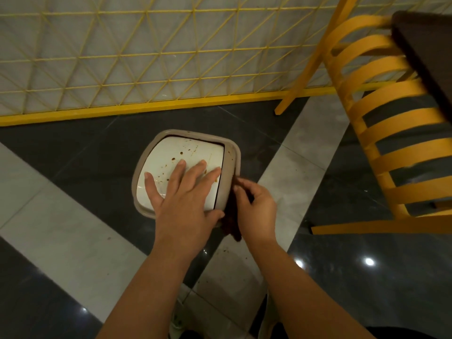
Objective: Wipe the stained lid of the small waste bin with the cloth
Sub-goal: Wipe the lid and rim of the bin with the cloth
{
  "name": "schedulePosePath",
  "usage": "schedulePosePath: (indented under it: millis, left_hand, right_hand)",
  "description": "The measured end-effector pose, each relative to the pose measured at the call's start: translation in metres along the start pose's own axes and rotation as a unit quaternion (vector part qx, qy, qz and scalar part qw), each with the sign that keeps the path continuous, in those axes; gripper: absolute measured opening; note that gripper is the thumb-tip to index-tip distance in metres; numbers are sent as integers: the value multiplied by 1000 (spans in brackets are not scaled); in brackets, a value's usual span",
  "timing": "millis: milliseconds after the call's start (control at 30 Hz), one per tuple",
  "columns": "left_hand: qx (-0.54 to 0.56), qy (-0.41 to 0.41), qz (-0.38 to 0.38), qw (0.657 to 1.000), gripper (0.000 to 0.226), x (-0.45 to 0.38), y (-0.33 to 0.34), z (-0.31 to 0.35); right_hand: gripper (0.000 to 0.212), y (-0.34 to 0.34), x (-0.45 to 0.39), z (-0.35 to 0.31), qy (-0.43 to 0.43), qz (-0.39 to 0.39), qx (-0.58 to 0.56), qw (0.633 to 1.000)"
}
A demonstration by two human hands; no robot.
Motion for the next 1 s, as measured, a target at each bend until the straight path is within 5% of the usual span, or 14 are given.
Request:
schedulePosePath:
  millis: [333, 533, 800, 867, 1000]
  left_hand:
    - [11, 7, -2, 1000, 79, 2, 1, -2]
    - [5, 4, -7, 1000, 80, -2, 2, 0]
    - [8, 5, -7, 1000, 78, 0, 1, 1]
    - [8, 4, -6, 1000, 77, 1, 1, 1]
    - [0, 1, -13, 1000, 76, 0, 0, -1]
  right_hand:
    - [21, 1, 26, 20, -14, -38, 146, 988]
    - [24, -5, -27, -8, 67, -22, 99, 993]
    - [22, 2, 30, 25, 54, -86, 154, 983]
    - [18, -1, 31, 23, 84, -90, 92, 988]
    - [16, 3, 41, 17, 183, -45, -219, 957]
Point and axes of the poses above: each hand's wrist, its own x-axis away from the middle knuckle, its own y-axis out of the palm, z = x × y, the point moved 2 cm from there along -x, towards the middle knuckle, and after that the axes turned 14 degrees about -z, right-handed, at the moved point
